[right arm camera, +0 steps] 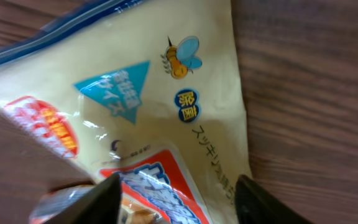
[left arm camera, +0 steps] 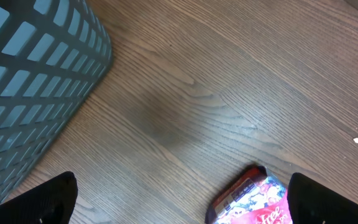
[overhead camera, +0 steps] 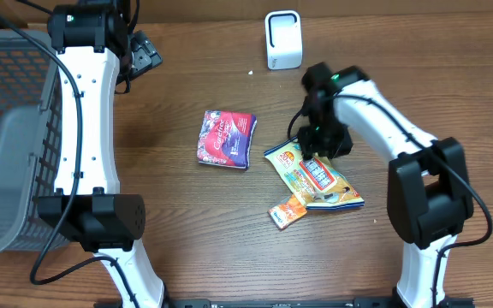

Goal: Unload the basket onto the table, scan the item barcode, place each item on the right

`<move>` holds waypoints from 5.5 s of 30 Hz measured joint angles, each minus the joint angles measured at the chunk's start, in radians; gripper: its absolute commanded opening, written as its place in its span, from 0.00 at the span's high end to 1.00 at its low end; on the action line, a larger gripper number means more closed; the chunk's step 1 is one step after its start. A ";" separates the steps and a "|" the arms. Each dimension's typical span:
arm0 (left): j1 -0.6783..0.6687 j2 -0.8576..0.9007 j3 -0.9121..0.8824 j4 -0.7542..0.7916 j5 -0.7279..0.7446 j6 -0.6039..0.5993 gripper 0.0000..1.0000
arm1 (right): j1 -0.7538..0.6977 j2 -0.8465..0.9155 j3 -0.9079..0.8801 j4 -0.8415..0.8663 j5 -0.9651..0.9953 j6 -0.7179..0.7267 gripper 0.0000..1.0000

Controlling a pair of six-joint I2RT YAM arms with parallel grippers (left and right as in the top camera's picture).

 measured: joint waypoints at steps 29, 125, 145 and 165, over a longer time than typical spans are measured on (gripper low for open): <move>0.000 0.000 0.000 0.000 0.000 0.000 0.00 | -0.259 -0.003 0.059 0.158 0.093 0.259 0.37; 0.000 0.000 0.000 0.000 0.000 0.000 0.00 | -0.267 0.004 0.108 -0.091 0.244 0.346 0.96; 0.000 0.000 0.000 0.000 0.000 0.000 0.00 | -0.344 -0.003 -0.084 0.042 0.246 0.322 0.96; 0.000 0.000 0.000 0.000 0.000 0.000 0.00 | -0.344 -0.013 0.047 -0.110 0.168 0.254 0.12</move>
